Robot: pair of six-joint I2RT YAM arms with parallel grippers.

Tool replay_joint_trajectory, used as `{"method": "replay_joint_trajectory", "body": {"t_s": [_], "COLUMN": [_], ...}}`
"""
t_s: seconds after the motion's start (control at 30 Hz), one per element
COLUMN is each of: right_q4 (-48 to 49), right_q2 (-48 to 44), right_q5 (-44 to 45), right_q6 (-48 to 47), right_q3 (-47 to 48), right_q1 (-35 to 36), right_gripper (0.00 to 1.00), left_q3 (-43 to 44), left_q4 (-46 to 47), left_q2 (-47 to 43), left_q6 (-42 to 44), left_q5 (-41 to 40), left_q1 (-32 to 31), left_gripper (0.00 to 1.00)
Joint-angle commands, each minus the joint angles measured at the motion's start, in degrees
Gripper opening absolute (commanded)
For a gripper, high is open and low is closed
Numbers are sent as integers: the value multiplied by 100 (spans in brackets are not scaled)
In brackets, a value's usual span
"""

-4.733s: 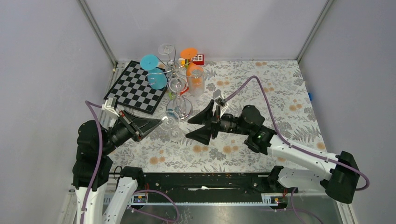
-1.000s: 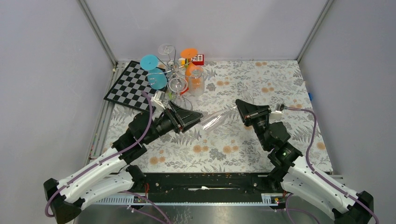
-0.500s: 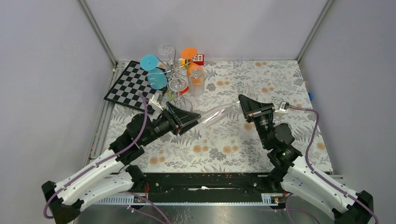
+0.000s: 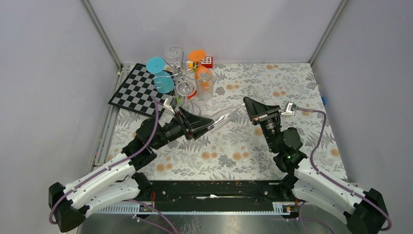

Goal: Take the wine glass off the wine glass rack

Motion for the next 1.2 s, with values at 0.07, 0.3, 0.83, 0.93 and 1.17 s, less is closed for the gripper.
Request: {"method": "replay_joint_trajectory", "body": {"t_s": [0.07, 0.3, 0.83, 0.93, 1.17], "right_q4": [1714, 1953, 1720, 1733, 1719], "right_q2": [427, 460, 129, 92, -140], "right_q5": [-417, -370, 59, 106, 438], "right_q6": [-243, -278, -212, -272, -526], "right_q3": [-209, -333, -528, -547, -571], "right_q1": [-35, -27, -31, -30, -36], "right_gripper": [0, 0, 0, 0, 0], "left_q3": [-259, -298, 177, 167, 89], "left_q4": [1277, 1731, 1771, 1711, 1575], "left_q2": [235, 321, 610, 605, 342], "left_q6": [-694, -721, -282, -270, -115], "left_q5": [-76, -410, -661, -690, -1053], "left_q1": [-76, -188, -389, -411, -440], "left_gripper": [37, 23, 0, 0, 37]}}
